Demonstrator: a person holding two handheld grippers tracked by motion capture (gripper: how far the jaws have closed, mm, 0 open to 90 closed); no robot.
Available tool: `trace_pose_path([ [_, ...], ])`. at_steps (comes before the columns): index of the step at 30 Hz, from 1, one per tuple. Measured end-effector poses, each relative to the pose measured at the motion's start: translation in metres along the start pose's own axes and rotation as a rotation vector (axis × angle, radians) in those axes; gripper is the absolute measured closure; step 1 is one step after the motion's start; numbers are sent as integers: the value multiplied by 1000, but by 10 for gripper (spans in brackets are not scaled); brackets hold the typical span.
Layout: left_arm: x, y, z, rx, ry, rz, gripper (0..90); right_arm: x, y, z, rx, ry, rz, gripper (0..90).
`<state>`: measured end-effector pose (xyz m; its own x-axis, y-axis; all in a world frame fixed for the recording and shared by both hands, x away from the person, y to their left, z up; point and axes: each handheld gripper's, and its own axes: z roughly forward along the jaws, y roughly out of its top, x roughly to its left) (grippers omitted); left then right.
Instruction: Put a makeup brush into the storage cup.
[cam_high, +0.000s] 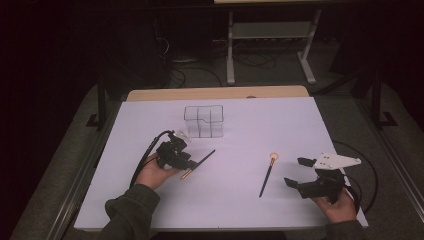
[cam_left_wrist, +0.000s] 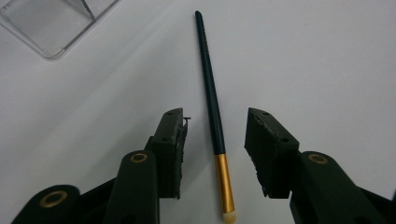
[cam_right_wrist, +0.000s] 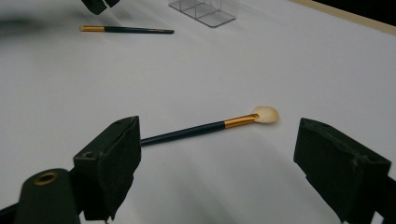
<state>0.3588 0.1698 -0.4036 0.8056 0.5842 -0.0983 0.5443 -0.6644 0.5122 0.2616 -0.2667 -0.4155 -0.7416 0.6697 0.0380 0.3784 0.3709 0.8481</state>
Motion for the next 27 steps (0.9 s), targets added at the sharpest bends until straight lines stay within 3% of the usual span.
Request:
trace_pose_path([
  [1, 1, 0, 0, 22, 4, 16, 585, 0, 0, 0, 0, 0, 0, 139],
  [6, -1, 1, 7, 38, 4, -5, 628, 0, 0, 0, 2, 2, -3, 139],
  [14, -4, 3, 14, 85, 9, 8, 655, 0, 0, 1, 5, 7, 0, 139],
  [27, -6, 4, 20, 121, 15, 15, 744, 2, 1, 1, -1, 13, -13, 139],
])
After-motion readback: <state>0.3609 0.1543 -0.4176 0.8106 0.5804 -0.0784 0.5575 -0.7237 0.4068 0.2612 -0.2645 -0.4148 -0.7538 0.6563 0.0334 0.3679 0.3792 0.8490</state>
